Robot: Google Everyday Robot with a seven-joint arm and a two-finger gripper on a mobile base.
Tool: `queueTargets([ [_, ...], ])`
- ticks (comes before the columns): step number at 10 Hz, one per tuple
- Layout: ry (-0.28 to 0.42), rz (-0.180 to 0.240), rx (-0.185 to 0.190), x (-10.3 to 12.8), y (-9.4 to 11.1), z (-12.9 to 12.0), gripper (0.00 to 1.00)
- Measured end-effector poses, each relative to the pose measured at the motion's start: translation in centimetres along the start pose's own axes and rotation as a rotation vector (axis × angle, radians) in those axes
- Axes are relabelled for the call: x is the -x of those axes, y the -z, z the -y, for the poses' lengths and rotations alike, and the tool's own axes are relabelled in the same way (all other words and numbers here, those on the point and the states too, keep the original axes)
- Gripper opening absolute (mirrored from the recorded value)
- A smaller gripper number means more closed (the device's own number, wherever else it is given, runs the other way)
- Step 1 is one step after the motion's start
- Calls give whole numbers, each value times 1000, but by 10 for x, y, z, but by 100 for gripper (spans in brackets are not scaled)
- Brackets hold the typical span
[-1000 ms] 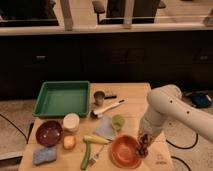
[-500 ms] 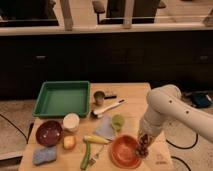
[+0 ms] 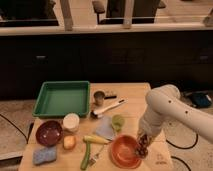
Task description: Place grapes in red bowl
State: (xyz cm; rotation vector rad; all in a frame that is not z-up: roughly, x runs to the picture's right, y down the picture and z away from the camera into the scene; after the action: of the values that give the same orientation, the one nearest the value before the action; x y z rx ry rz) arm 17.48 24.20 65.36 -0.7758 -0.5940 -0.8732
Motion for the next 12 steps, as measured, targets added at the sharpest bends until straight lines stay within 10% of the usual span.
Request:
queueTargets([
  [12, 156, 70, 0, 11, -26, 47, 0],
])
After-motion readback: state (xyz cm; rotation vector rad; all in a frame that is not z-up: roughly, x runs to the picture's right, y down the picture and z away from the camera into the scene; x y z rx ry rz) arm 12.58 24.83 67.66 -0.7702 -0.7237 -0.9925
